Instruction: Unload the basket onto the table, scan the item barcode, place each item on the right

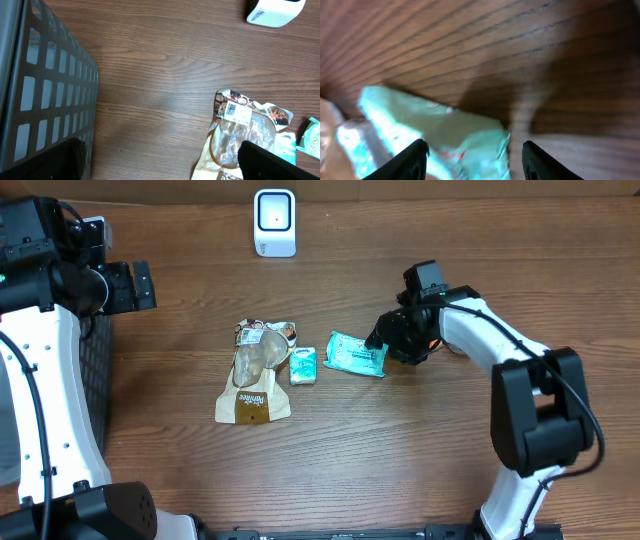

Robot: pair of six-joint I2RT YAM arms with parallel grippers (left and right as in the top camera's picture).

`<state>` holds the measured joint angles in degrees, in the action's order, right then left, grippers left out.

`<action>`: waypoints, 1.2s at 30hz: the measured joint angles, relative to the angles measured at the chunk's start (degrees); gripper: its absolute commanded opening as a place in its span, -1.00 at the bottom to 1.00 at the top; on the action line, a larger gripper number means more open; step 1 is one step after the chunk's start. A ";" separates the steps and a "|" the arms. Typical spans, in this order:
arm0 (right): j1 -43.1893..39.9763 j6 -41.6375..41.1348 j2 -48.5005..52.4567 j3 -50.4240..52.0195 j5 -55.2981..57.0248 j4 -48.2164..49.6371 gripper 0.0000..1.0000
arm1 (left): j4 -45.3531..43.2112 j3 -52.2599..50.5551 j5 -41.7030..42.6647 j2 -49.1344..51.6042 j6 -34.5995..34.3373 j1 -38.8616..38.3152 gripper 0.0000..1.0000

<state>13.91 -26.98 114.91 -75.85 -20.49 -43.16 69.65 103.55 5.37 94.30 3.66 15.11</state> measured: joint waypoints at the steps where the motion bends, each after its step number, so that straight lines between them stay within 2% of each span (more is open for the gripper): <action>1: -0.02 -0.07 0.85 0.00 -0.15 0.15 -0.26 | 0.00 0.00 0.00 0.00 0.00 0.00 0.99; 2: -0.07 -0.09 1.42 -0.44 -1.22 0.26 -0.38 | 0.00 0.00 0.02 0.00 0.00 0.00 0.99; 7: -0.17 -0.02 2.86 -1.09 -3.80 0.90 -0.42 | 0.00 0.00 0.00 0.00 0.00 0.00 0.99; 10: -0.17 -0.13 2.95 -1.11 -4.42 1.05 -0.61 | 0.00 0.00 0.00 0.00 0.00 0.00 0.99; 12: -0.22 -0.11 2.97 -1.11 -4.79 1.07 -0.87 | 0.00 0.00 0.02 0.00 0.00 0.00 0.99; 13: -0.22 -0.26 2.99 -1.11 -4.94 1.05 -0.92 | 0.00 0.00 0.02 0.00 0.00 0.00 0.99; 22: -0.39 0.96 2.99 -1.46 -6.08 0.31 -0.92 | 0.00 0.00 0.00 0.00 0.00 0.00 0.99; 29: -0.42 4.63 1.79 -5.62 -2.43 -6.84 -0.92 | -0.02 0.00 0.02 0.00 0.00 0.00 0.99; 36: 1.05 5.64 -9.66 -8.35 8.13 -9.05 -0.92 | 0.00 0.00 0.02 0.00 0.00 0.00 0.99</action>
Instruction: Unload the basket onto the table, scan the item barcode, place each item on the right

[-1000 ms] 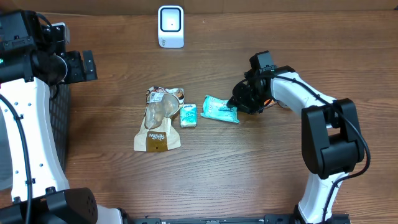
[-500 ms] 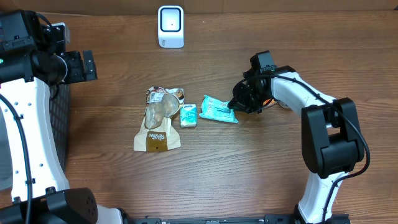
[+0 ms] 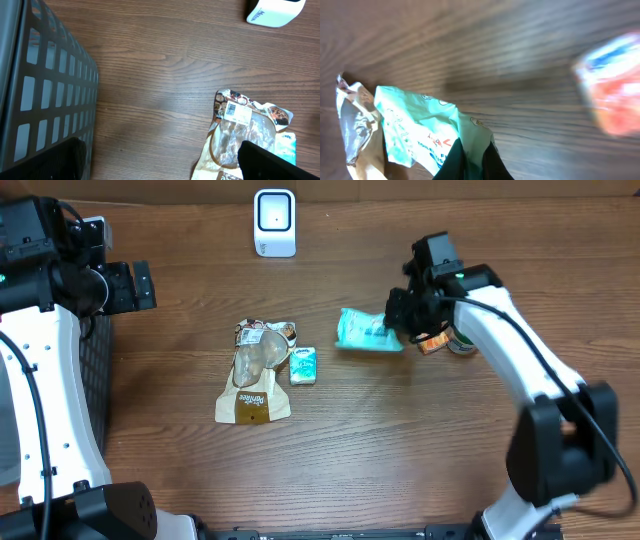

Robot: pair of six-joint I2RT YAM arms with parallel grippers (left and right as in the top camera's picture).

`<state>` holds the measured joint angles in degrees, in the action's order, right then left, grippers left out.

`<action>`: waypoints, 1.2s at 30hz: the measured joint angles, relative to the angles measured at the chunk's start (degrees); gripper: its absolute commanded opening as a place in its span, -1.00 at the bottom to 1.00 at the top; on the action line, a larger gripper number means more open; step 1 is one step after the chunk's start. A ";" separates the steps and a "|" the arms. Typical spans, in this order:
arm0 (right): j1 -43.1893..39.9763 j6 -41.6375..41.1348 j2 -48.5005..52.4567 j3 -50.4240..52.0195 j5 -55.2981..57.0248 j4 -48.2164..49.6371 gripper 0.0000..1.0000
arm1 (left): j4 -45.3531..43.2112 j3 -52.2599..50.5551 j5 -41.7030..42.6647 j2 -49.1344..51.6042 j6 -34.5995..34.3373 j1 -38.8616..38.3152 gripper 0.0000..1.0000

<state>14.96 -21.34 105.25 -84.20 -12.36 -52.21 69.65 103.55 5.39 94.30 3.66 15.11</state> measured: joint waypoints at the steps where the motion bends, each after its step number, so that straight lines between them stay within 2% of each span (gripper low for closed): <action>1: 0.79 0.13 -1.90 -0.31 2.99 -0.87 -0.92 | -0.02 0.00 -0.02 0.00 0.00 0.00 0.99; 5: 5.75 -0.66 -6.25 -0.87 20.22 -4.74 -0.92 | 0.00 0.00 -0.02 0.00 0.00 0.00 0.99; 12: 20.09 -1.60 -5.77 -0.87 57.20 -9.44 -0.92 | 0.00 0.00 -0.02 0.00 0.00 0.00 0.99; 16: 24.52 -0.94 -3.61 -0.90 69.05 -14.12 -0.92 | 0.00 0.00 0.00 0.00 0.00 0.00 0.99; 25: 25.20 -0.90 6.12 -0.92 75.78 -15.23 -0.92 | 0.00 0.00 0.00 0.00 0.00 0.00 0.99; 36: 26.21 -0.68 13.31 -0.90 72.52 -16.44 -0.91 | 0.00 0.00 -0.02 0.00 0.00 0.00 0.99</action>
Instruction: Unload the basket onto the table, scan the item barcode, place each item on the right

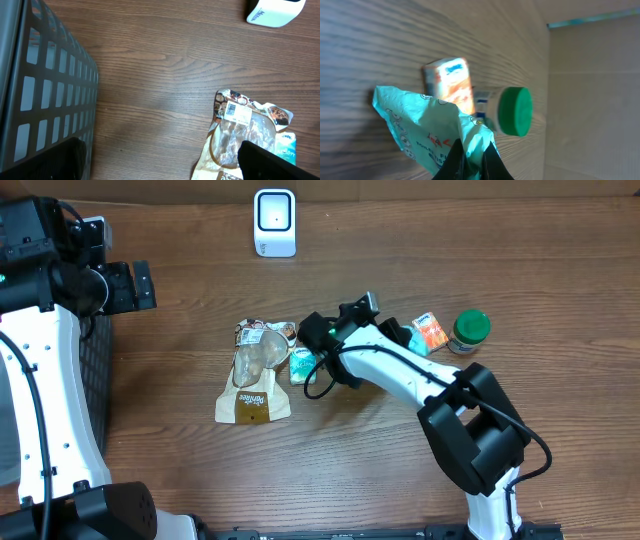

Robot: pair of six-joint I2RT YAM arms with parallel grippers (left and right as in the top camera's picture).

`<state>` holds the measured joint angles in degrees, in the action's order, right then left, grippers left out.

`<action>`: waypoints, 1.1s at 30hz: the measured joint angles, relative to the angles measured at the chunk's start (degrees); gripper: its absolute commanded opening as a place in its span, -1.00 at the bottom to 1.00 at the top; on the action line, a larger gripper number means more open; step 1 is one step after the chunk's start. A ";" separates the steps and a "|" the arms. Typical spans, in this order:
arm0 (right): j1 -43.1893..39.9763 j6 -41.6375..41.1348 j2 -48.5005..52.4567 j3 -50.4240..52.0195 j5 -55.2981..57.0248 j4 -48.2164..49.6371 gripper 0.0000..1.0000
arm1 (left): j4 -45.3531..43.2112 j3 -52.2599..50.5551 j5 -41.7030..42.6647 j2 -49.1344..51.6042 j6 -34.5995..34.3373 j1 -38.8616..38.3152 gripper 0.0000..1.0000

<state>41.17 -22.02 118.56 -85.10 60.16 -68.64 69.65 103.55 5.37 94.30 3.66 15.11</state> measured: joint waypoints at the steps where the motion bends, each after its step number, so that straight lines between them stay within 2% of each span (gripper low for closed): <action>1: 0.55 0.00 0.00 -0.02 -0.72 0.00 -0.85 | -0.02 0.00 0.00 0.00 0.00 0.00 0.99; 3: 1.84 0.04 0.00 -0.02 -2.27 0.02 -0.48 | 0.00 0.00 0.00 0.00 0.00 0.00 0.99; 5: 3.56 0.15 0.00 -0.04 -4.68 0.15 0.07 | -0.02 0.00 0.00 0.00 0.00 0.00 1.00; 6: 4.48 0.11 0.00 -0.04 -6.47 0.11 0.25 | 0.00 0.00 0.00 0.00 0.00 0.00 0.99; 8: 6.21 0.31 0.00 -0.04 -10.38 0.00 0.33 | 0.00 0.00 0.00 0.00 0.00 0.00 0.99; 13: 8.72 0.35 0.02 -1.46 -20.72 -1.18 0.36 | 0.00 0.00 0.02 0.00 0.00 0.00 0.99; 19: 6.56 0.33 -0.48 -8.94 -31.50 -1.66 0.32 | 0.00 0.00 0.00 0.00 0.00 0.00 0.99; 25: -2.14 0.28 -5.09 -12.98 -39.93 -1.92 0.04 | 0.00 0.00 0.00 0.00 0.00 0.00 0.99; 33: -17.99 0.26 -6.75 -12.48 -50.58 -1.62 -0.12 | 0.00 0.00 0.00 0.00 0.00 0.00 0.99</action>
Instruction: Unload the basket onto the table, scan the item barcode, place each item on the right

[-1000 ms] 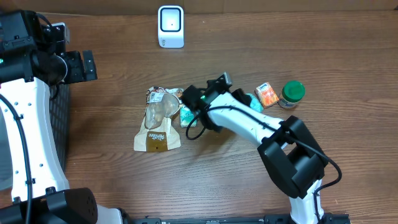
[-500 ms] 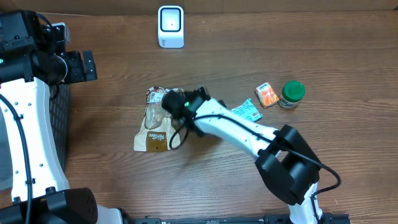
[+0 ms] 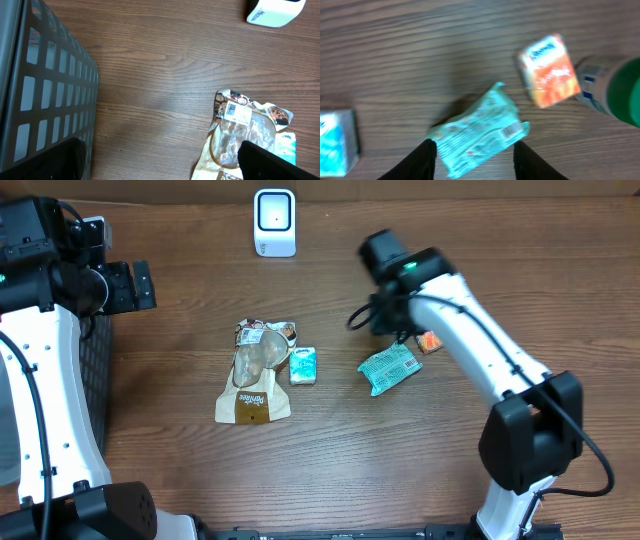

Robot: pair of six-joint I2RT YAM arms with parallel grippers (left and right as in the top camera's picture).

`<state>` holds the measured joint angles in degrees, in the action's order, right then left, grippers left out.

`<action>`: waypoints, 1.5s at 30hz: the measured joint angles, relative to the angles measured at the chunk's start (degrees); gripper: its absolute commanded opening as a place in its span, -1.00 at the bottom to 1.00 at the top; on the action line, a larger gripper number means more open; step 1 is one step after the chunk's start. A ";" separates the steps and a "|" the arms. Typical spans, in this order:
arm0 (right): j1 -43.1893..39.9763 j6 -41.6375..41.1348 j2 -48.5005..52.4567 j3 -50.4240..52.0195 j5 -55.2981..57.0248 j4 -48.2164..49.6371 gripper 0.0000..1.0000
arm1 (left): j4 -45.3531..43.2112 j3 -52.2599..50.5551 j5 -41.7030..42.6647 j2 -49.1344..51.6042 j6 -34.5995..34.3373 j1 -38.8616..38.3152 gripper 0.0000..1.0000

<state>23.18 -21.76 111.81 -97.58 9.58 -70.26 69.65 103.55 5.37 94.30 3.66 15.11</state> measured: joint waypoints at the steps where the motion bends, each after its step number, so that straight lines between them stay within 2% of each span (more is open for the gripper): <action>1: -1.42 0.15 0.00 0.57 -1.38 0.28 -0.13 | 0.00 0.00 0.02 0.00 0.00 0.00 0.99; 8: -4.39 5.01 0.00 7.04 -12.17 1.51 -0.30 | 0.00 0.00 0.02 0.00 0.00 0.00 0.99; 13: -4.31 3.56 0.00 12.00 -11.41 0.42 -0.39 | 0.00 0.00 0.02 0.00 0.00 0.00 0.99; 17: -4.74 -0.87 0.00 15.23 -7.37 -0.90 -0.47 | 0.00 0.00 0.02 0.00 0.00 0.00 0.99; 27: -5.79 -8.11 0.00 18.56 -2.91 1.40 -0.51 | 0.00 0.00 0.02 0.00 0.00 0.00 0.99; 45: -5.79 -9.53 0.00 21.20 -2.43 10.67 -0.52 | 0.00 0.00 0.02 0.00 0.00 0.00 0.99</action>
<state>17.39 -31.29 111.81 -76.38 7.16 -59.59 69.65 103.55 5.39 94.30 3.66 15.11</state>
